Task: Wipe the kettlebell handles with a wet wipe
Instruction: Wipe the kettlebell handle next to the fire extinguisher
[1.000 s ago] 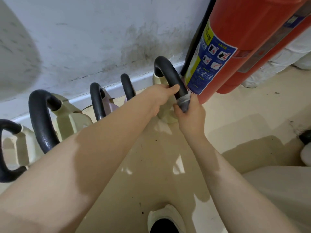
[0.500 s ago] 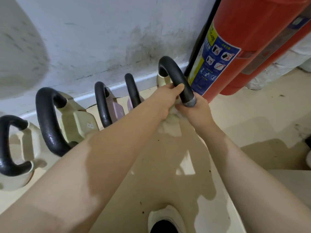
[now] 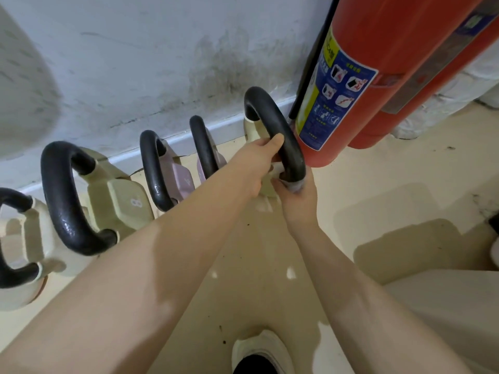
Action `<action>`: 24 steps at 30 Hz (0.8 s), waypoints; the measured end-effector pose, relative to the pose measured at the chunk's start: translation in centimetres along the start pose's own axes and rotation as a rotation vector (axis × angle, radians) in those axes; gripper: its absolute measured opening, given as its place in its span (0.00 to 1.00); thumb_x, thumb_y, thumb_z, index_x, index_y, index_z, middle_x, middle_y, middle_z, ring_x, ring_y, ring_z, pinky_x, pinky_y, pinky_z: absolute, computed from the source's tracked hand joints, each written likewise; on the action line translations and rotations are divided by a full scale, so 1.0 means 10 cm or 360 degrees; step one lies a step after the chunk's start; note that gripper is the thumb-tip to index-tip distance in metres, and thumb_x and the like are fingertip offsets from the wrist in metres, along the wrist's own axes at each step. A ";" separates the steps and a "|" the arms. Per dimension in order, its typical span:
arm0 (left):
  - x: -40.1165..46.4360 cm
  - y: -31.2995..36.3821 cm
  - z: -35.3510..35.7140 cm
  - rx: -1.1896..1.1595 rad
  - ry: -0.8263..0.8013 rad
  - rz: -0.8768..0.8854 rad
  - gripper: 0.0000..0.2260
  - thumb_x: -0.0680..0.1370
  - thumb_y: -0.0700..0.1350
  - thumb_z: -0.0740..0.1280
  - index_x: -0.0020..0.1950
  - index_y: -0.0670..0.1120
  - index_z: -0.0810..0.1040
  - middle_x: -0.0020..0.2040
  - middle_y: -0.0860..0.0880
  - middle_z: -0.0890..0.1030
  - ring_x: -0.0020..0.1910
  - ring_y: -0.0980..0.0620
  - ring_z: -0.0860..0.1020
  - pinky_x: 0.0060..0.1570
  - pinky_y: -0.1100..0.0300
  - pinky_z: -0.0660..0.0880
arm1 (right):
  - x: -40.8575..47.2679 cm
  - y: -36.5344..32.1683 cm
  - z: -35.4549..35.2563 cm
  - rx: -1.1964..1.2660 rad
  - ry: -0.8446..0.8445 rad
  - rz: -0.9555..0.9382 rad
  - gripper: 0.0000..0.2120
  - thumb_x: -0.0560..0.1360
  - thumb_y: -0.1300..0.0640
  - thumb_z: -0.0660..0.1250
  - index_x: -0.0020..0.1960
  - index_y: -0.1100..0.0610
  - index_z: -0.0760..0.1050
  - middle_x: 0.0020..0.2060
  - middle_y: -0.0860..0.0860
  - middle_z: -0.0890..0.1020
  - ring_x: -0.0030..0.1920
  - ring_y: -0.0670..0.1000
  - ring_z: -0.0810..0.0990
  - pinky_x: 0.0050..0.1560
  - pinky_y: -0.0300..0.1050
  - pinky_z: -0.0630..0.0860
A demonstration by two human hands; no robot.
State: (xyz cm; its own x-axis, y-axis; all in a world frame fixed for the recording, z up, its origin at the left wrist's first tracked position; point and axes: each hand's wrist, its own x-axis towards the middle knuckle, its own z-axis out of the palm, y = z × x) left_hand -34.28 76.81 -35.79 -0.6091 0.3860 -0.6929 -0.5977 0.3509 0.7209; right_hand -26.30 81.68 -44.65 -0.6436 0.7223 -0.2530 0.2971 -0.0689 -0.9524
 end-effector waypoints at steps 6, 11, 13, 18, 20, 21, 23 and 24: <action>0.08 -0.02 -0.03 0.0007 0.0030 -0.0004 0.18 0.78 0.50 0.62 0.66 0.46 0.71 0.53 0.51 0.72 0.55 0.54 0.66 0.55 0.59 0.63 | 0.07 -0.18 0.00 -0.0061 0.0113 -0.0155 0.11 0.70 0.60 0.71 0.47 0.49 0.71 0.41 0.48 0.79 0.42 0.48 0.78 0.45 0.41 0.74; 0.12 0.00 -0.06 -0.0020 -0.0004 -0.0021 0.18 0.78 0.50 0.63 0.66 0.47 0.71 0.50 0.52 0.74 0.48 0.55 0.69 0.49 0.61 0.67 | 0.08 -0.27 -0.01 -0.0239 0.0050 -0.0093 0.10 0.70 0.60 0.70 0.46 0.53 0.71 0.38 0.48 0.78 0.40 0.49 0.77 0.41 0.45 0.73; 0.17 -0.02 -0.09 -0.0006 0.0003 -0.0023 0.23 0.76 0.51 0.66 0.70 0.49 0.66 0.61 0.50 0.74 0.55 0.51 0.71 0.53 0.57 0.67 | 0.24 -0.42 0.04 -0.0451 0.0038 -0.0147 0.10 0.70 0.57 0.70 0.46 0.57 0.69 0.38 0.51 0.78 0.39 0.53 0.76 0.39 0.47 0.72; 0.24 -0.13 -0.14 -0.0075 0.0075 -0.0059 0.36 0.73 0.54 0.69 0.75 0.48 0.56 0.62 0.46 0.77 0.60 0.46 0.74 0.57 0.53 0.71 | 0.28 -0.50 -0.02 -0.0760 -0.0126 -0.0261 0.08 0.70 0.58 0.68 0.44 0.59 0.69 0.32 0.47 0.74 0.37 0.52 0.74 0.32 0.41 0.64; 0.25 -0.15 -0.17 -0.0209 0.0101 -0.0010 0.25 0.76 0.54 0.65 0.69 0.47 0.65 0.56 0.46 0.80 0.55 0.48 0.78 0.51 0.57 0.73 | 0.25 -0.49 -0.06 -0.0776 -0.0143 -0.0258 0.07 0.69 0.62 0.68 0.42 0.61 0.70 0.30 0.44 0.71 0.35 0.50 0.72 0.29 0.37 0.63; 0.25 -0.15 -0.19 -0.0284 0.0126 0.0007 0.18 0.77 0.54 0.63 0.63 0.48 0.71 0.53 0.47 0.81 0.53 0.49 0.79 0.49 0.58 0.74 | 0.29 -0.54 -0.05 -0.0842 -0.0160 -0.0252 0.07 0.70 0.62 0.68 0.44 0.63 0.71 0.30 0.45 0.71 0.36 0.50 0.72 0.29 0.35 0.64; 0.27 -0.20 -0.23 -0.0410 0.0233 0.0051 0.11 0.76 0.55 0.63 0.51 0.50 0.77 0.47 0.49 0.84 0.48 0.51 0.81 0.49 0.57 0.75 | 0.46 -0.70 0.07 -0.1028 -0.0243 -0.0268 0.10 0.71 0.59 0.67 0.49 0.63 0.73 0.36 0.50 0.76 0.41 0.53 0.75 0.38 0.38 0.71; 0.30 -0.24 -0.25 -0.0446 0.0294 0.0063 0.10 0.75 0.55 0.64 0.48 0.51 0.79 0.45 0.50 0.85 0.47 0.52 0.81 0.50 0.56 0.76 | 0.54 -0.78 0.13 -0.1078 -0.0299 -0.0281 0.11 0.71 0.56 0.66 0.51 0.62 0.73 0.40 0.53 0.77 0.44 0.55 0.76 0.43 0.44 0.73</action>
State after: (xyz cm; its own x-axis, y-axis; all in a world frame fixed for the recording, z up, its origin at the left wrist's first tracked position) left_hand -35.94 74.98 -39.61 -0.7036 0.2243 -0.6742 -0.6761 0.0804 0.7324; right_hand -33.02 85.17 -38.76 -0.8146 0.5487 -0.1879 0.5100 0.5233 -0.6827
